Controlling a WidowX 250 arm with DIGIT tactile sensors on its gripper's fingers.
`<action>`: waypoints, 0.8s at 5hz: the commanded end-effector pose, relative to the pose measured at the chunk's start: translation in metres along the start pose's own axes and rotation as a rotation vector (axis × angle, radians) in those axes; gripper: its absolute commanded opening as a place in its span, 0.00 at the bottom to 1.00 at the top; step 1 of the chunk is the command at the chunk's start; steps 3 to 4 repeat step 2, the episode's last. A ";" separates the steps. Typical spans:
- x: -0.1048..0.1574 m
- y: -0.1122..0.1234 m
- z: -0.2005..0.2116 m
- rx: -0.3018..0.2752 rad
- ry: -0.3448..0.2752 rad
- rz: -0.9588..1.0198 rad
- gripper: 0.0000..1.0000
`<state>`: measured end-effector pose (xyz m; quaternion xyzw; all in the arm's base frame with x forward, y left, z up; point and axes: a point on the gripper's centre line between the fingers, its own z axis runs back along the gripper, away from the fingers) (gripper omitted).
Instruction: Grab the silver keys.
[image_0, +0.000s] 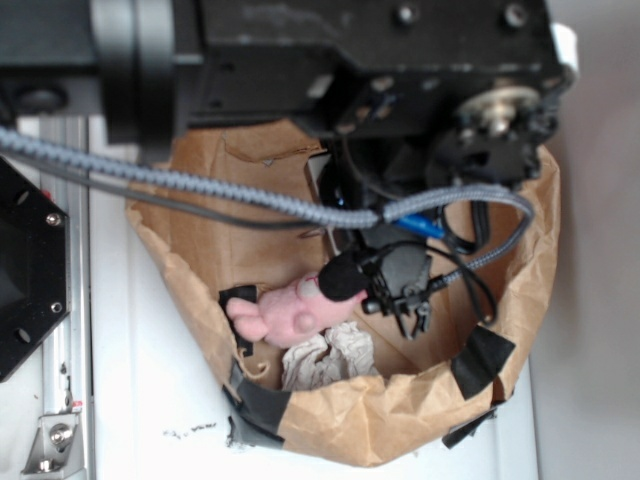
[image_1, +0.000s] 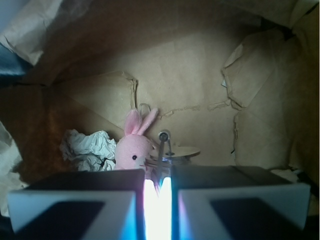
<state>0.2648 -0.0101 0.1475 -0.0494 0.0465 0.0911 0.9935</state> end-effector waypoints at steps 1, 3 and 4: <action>0.003 0.013 0.031 -0.020 -0.077 0.024 0.00; 0.004 0.012 0.028 -0.002 -0.096 0.031 0.00; 0.004 0.012 0.028 -0.002 -0.096 0.031 0.00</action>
